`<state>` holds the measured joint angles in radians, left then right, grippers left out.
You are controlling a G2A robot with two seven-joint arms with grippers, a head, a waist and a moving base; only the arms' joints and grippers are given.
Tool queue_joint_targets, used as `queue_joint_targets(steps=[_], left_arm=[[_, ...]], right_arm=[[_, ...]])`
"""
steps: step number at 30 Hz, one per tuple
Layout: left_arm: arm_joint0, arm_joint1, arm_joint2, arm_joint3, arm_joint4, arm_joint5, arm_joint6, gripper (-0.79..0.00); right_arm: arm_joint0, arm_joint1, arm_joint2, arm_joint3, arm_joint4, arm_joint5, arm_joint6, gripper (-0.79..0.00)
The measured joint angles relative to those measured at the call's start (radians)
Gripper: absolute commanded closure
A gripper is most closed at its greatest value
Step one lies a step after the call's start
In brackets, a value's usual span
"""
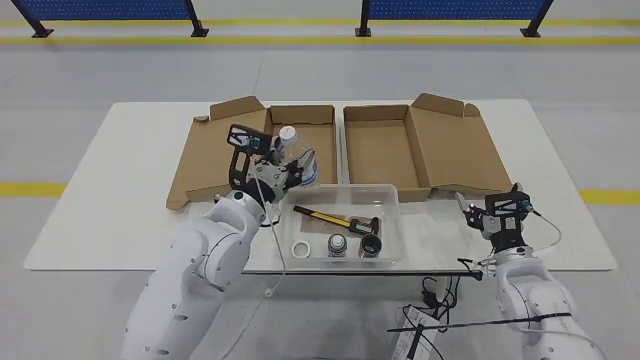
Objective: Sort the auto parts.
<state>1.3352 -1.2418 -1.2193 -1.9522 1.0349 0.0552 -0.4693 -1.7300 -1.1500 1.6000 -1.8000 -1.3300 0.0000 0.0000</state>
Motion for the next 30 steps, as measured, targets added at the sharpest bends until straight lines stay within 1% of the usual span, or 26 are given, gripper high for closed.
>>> queue_joint_targets(steps=[9,18,30], left_arm=[[-0.086,-0.020,0.064,0.193,0.029,0.038,0.085,0.000],[-0.178,-0.037,0.086,0.317,0.039,0.069,0.128,0.000],[-0.179,-0.037,0.086,0.319,0.039,0.069,0.128,0.000]], right_arm=[[0.000,0.000,0.000,0.000,0.000,0.000,0.000,-0.785],[0.000,0.000,0.000,0.000,0.000,0.000,0.000,-0.785],[0.000,0.000,0.000,0.000,0.000,0.000,0.000,-0.785]])
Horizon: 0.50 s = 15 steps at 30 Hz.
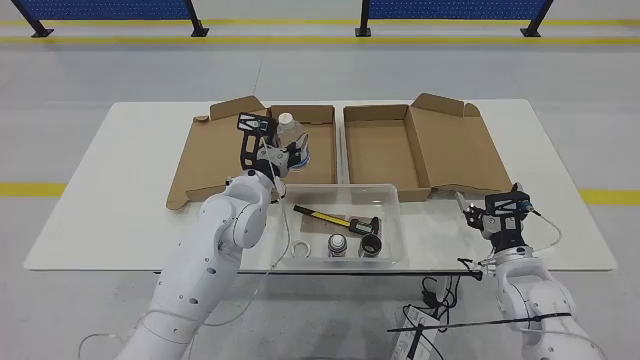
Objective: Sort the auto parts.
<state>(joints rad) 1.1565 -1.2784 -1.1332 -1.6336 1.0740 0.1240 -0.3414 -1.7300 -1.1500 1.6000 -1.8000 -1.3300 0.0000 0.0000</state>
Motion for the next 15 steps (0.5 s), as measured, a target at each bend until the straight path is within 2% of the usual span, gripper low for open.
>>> queue_joint_targets(steps=[5,15], left_arm=[[-0.003,0.000,-0.008,0.010,0.013,0.000,0.019,0.000],[-0.144,-0.029,0.039,0.204,0.021,0.046,0.009,0.000]], right_arm=[[0.000,0.000,0.000,0.000,0.000,0.000,0.000,-0.785],[0.000,0.000,0.000,0.000,0.000,0.000,0.000,-0.785]])
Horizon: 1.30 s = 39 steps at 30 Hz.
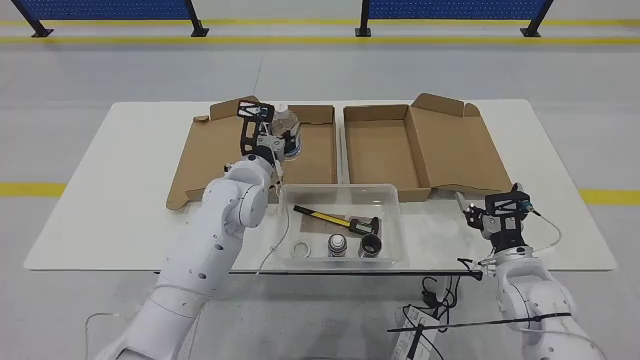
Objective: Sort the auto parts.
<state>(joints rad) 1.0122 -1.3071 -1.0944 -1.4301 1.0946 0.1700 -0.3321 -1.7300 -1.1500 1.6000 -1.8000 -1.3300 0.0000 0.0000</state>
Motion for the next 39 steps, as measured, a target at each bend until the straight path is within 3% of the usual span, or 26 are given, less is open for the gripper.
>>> queue_joint_targets(steps=[7,36,39], left_arm=[[-0.050,-0.022,0.036,0.123,-0.030,0.021,-0.001,0.000],[-0.102,-0.067,0.062,0.323,-0.054,0.016,0.064,0.000],[-0.107,-0.071,0.063,0.340,-0.056,0.016,0.066,-0.148]], right_arm=[[0.000,0.000,0.000,0.000,0.000,0.000,0.000,-0.785],[0.000,0.000,0.000,0.000,0.000,0.000,0.000,-0.785],[0.000,0.000,0.000,0.000,0.000,0.000,0.000,-0.785]])
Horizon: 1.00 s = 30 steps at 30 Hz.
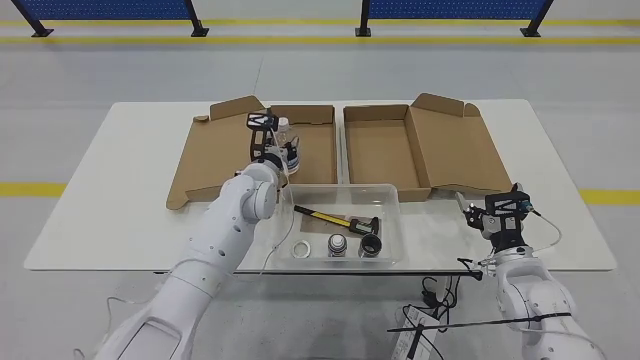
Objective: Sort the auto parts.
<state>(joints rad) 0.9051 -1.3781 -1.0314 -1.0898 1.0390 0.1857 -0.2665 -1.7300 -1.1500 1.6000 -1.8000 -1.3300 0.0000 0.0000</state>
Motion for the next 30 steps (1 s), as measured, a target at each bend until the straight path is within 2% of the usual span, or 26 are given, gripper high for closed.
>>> queue_joint_targets(steps=[1,5,6,7,8,9,20,30], left_arm=[[-0.001,-0.001,0.000,0.004,-0.001,0.001,0.000,-0.209],[-0.004,-0.006,0.000,0.019,-0.001,0.003,0.000,-0.234],[-0.004,-0.007,0.001,0.023,0.001,0.002,-0.001,-0.286],[-0.005,-0.007,0.000,0.025,0.002,0.001,-0.002,-0.446],[-0.005,-0.008,0.000,0.027,0.003,0.001,-0.002,-0.659],[-0.005,-0.009,-0.002,0.028,0.004,0.000,-0.004,-0.785],[0.009,-0.009,-0.020,-0.010,0.030,-0.008,-0.030,-0.785],[0.038,0.001,-0.061,-0.151,0.061,-0.015,-0.086,-0.785]], right_arm=[[0.000,0.000,0.000,0.000,0.000,0.000,0.000,-0.785],[0.000,0.000,0.000,0.000,0.000,0.000,0.000,-0.785],[0.000,0.000,0.000,0.000,0.000,0.000,0.000,-0.785],[0.000,0.000,0.000,0.000,0.000,0.000,0.000,-0.785],[0.000,0.000,0.000,0.000,0.000,0.000,0.000,-0.785],[0.000,0.000,0.000,0.000,0.000,0.000,0.000,-0.785],[0.000,0.000,0.000,0.000,0.000,0.000,0.000,-0.785],[0.000,0.000,0.000,0.000,0.000,0.000,0.000,-0.785]])
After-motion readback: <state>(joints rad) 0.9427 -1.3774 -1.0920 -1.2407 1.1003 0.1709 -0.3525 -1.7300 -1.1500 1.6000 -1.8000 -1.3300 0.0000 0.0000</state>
